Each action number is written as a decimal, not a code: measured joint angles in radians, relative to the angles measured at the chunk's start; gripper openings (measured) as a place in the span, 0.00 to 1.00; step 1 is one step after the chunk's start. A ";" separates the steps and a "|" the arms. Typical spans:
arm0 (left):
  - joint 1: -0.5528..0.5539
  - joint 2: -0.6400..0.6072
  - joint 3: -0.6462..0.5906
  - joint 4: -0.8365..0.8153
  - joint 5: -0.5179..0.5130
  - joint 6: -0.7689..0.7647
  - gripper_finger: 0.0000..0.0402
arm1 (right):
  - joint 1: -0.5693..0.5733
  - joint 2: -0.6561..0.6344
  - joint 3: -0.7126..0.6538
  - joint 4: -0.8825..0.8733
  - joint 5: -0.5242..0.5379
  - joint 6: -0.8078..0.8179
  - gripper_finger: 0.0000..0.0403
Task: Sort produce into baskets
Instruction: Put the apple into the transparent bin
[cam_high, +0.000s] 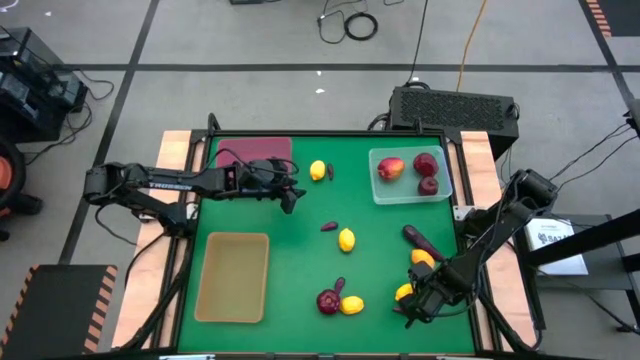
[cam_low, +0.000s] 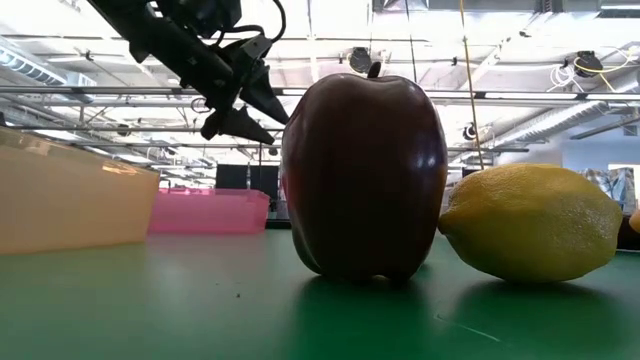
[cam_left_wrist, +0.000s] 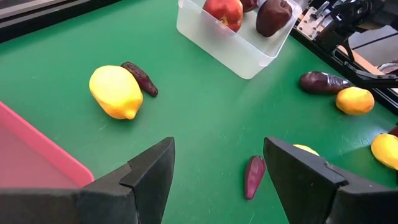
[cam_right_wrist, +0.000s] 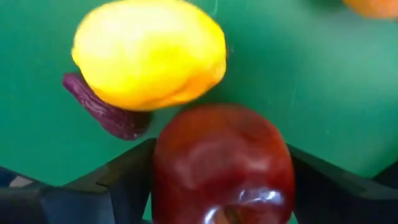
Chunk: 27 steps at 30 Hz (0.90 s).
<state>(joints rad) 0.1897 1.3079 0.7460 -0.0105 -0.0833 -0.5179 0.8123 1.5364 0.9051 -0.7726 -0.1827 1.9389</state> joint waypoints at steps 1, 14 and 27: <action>0.000 0.000 0.000 0.000 0.001 0.000 0.63 | -0.002 0.000 0.000 0.000 -0.012 -0.003 0.73; 0.002 0.000 0.000 0.001 0.001 0.001 0.63 | -0.081 -0.225 0.098 -0.274 0.206 -0.021 0.69; 0.001 0.000 0.000 0.002 0.001 -0.034 0.63 | -0.521 -0.468 0.127 -0.612 0.832 -0.383 0.69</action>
<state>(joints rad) 0.1903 1.3075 0.7460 -0.0083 -0.0818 -0.5518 0.2910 1.0685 1.0317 -1.3848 0.6494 1.5563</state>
